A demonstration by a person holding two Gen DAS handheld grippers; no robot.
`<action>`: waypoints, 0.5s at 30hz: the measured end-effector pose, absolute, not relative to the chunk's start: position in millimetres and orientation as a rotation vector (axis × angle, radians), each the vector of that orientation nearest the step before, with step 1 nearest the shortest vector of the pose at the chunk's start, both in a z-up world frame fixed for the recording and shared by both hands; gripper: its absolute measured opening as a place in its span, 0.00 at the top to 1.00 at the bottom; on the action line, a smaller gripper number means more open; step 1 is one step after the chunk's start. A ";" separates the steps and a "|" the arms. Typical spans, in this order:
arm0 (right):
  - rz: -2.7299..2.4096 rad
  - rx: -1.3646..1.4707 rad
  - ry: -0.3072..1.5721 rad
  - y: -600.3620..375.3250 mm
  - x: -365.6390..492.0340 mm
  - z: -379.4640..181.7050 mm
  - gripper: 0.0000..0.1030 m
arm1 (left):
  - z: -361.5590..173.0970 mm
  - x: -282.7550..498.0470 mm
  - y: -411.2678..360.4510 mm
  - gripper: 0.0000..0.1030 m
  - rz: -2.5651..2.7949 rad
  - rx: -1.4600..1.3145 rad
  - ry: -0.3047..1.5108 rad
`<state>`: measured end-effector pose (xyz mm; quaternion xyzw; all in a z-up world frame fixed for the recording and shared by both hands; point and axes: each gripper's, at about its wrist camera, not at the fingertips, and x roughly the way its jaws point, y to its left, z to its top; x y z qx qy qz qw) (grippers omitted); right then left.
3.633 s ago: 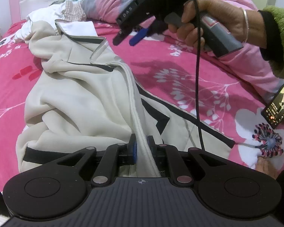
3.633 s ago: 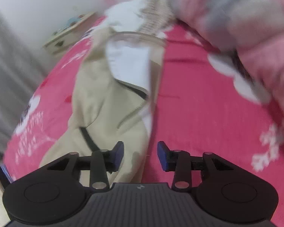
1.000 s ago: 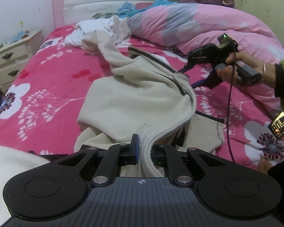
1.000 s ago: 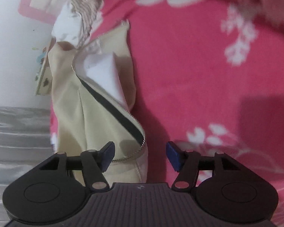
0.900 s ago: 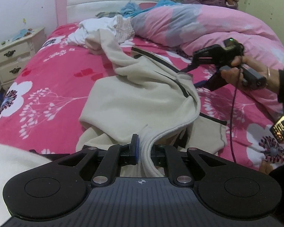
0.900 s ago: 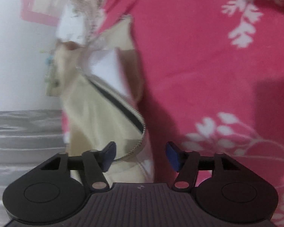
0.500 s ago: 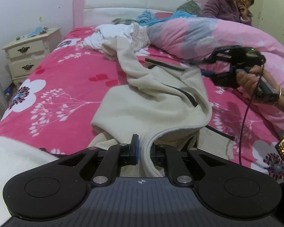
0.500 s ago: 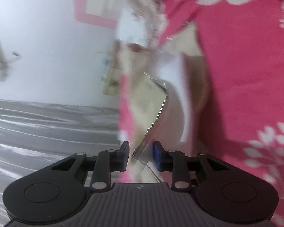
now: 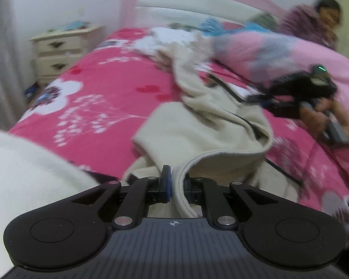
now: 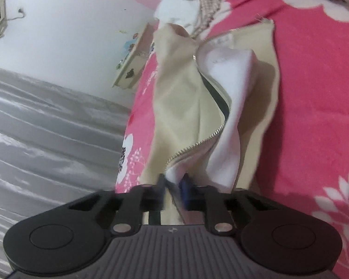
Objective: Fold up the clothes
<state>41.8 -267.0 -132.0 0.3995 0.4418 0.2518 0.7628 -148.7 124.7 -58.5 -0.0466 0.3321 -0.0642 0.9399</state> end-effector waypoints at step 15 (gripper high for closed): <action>0.851 0.933 0.149 -312.6 -43.3 145.9 0.89 | 156.6 -150.5 181.2 0.96 -0.147 -0.518 0.006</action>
